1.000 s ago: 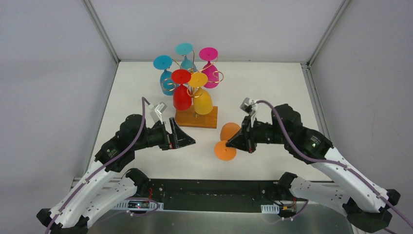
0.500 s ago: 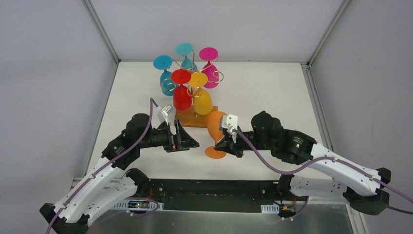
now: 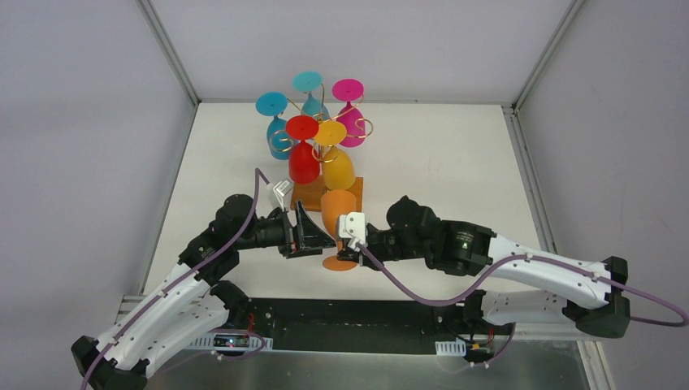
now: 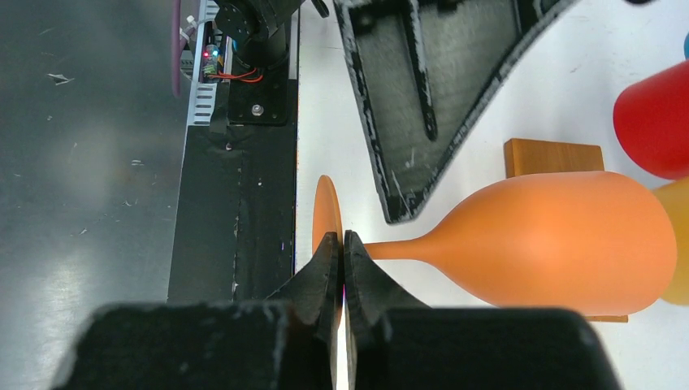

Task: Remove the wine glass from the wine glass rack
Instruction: Place the wine glass at the center of the board.

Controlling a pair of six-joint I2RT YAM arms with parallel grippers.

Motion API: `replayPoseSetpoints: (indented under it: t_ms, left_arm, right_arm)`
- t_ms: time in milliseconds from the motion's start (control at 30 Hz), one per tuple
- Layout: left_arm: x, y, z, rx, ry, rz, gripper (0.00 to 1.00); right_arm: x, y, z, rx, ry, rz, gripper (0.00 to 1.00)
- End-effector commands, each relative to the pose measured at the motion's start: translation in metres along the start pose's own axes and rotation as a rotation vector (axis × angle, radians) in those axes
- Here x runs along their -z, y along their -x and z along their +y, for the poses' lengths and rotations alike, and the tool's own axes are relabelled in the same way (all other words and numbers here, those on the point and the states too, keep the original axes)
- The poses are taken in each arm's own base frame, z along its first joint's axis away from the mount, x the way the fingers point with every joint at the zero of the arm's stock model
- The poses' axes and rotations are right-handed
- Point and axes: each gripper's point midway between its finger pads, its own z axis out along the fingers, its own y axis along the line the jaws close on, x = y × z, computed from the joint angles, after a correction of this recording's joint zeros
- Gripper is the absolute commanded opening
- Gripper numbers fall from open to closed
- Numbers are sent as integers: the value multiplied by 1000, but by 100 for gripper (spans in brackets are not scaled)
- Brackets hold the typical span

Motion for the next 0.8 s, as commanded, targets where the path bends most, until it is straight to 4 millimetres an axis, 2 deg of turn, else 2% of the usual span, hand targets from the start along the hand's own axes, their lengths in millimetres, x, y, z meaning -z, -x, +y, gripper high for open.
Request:
replayPoseSetpoints:
  t_ms: [0,167,367,600,767]
  left_arm:
    - [0,-2,-15,-2,-88,10,99]
    - [0,-3,-15,3,-103,8,95]
    - [0,-7,-12,13,-104,22,79]
    - [-2,-8,-5,33,-88,25,48]
    - [-3,-8,-5,31,-90,24,31]
  right_arm:
    - [-4,41,-8,90,-34,-105,0]
    - [-16,44,-9,114,-42,-96,0]
    - [-23,51,-11,136,-62,-108,0]
    - [-28,55,-9,148,-59,-117,0]
    - [-30,54,-5,148,-46,-113,0]
